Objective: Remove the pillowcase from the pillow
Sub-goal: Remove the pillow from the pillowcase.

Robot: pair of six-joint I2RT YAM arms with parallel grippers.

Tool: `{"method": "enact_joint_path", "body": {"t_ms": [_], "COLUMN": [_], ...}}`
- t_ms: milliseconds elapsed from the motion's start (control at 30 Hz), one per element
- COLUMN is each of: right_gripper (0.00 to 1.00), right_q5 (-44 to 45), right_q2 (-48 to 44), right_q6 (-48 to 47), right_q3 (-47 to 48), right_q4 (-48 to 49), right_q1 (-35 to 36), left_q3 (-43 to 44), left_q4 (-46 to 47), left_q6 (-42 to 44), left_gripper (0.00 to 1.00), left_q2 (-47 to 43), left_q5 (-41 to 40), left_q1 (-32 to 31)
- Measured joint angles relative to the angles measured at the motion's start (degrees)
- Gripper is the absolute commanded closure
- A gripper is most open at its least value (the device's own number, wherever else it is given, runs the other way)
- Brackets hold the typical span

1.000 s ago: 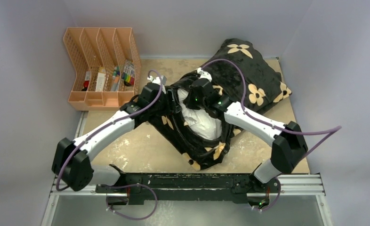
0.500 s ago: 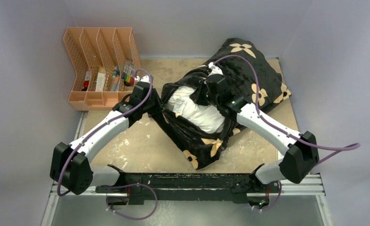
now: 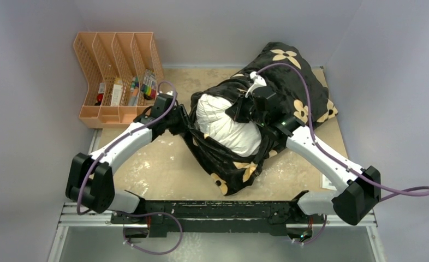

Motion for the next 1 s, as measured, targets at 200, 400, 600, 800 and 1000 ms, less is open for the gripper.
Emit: {"method": "enact_joint_path", "body": {"t_ms": [200, 400, 600, 800, 1000], "right_gripper": [1.0, 1.0, 1.0, 1.0, 1.0], "right_q5": [-4.2, -6.6, -9.0, -10.4, -10.3], "right_q2": [3.0, 3.6, 3.6, 3.6, 3.6], "right_q6": [-0.1, 0.1, 0.0, -0.3, -0.4], "right_q3": [1.3, 1.3, 1.8, 2.0, 2.0], "right_q4": [2.0, 4.0, 4.7, 7.4, 9.0], "right_q1": [-1.4, -1.8, -2.0, -2.0, -1.9], "left_q3": [0.0, 0.0, -2.1, -4.3, -8.1], "left_q4": [-1.9, -2.1, 2.7, 9.7, 13.6], "left_q6": [2.2, 4.7, 4.2, 3.0, 2.8], "left_gripper": [0.35, 0.33, 0.57, 0.67, 0.56], "left_q2": [-6.7, -7.2, -0.6, 4.3, 4.7], "left_q5": [-3.0, -0.3, 4.2, 7.6, 6.3], "left_q1": [0.2, 1.1, 1.2, 1.2, 1.2]}}
